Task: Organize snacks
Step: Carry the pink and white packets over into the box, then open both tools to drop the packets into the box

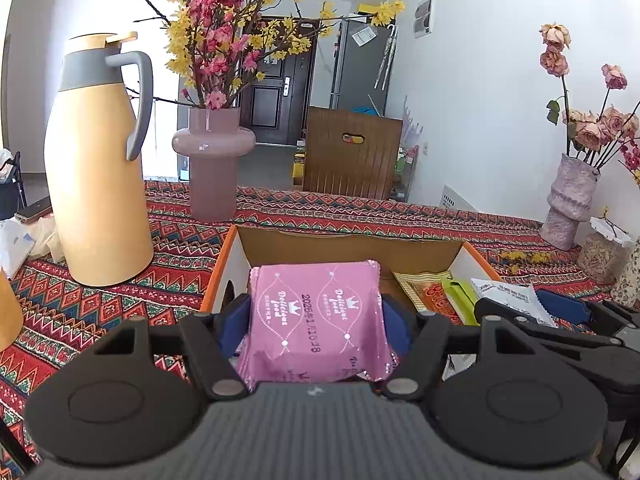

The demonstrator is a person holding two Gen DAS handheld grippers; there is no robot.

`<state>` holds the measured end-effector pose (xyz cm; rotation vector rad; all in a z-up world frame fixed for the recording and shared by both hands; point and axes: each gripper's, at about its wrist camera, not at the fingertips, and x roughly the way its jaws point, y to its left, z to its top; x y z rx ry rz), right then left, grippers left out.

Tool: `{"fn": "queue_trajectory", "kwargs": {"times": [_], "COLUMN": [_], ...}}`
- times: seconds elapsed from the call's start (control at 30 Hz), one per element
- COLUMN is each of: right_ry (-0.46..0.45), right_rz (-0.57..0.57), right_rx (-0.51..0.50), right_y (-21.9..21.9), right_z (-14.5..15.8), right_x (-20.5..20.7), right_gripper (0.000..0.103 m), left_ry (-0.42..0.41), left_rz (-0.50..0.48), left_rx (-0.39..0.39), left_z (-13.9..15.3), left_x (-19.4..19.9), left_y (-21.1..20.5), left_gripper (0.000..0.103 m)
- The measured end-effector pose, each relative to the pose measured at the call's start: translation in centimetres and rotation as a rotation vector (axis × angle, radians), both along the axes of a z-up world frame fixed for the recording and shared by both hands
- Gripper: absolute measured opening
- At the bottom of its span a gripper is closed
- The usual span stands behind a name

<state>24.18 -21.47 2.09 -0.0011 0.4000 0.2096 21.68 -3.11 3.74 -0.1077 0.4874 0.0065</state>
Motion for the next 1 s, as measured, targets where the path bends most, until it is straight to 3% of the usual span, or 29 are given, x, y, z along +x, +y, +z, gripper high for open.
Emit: {"fn": "queue_trajectory", "kwargs": {"times": [0.6, 0.87, 1.0], "right_ry": [0.069, 0.056, 0.046], "right_rz": [0.013, 0.003, -0.002], "right_rx": [-0.036, -0.036, -0.029], "right_y": [0.8, 0.6, 0.3], "right_z": [-2.8, -2.7, -2.4], "right_x": [4.0, 3.8, 3.6], "right_gripper": [0.068, 0.077, 0.090], "left_ry": [0.038, 0.009, -0.009], "left_rz": [0.042, 0.053, 0.063], "left_rx": [-0.007, -0.014, -0.015], "left_z": [-3.1, -2.9, -2.5], "left_x": [4.5, 4.1, 3.7], "left_y": [1.0, 1.3, 1.3], "left_gripper": [0.070, 0.076, 0.083]}}
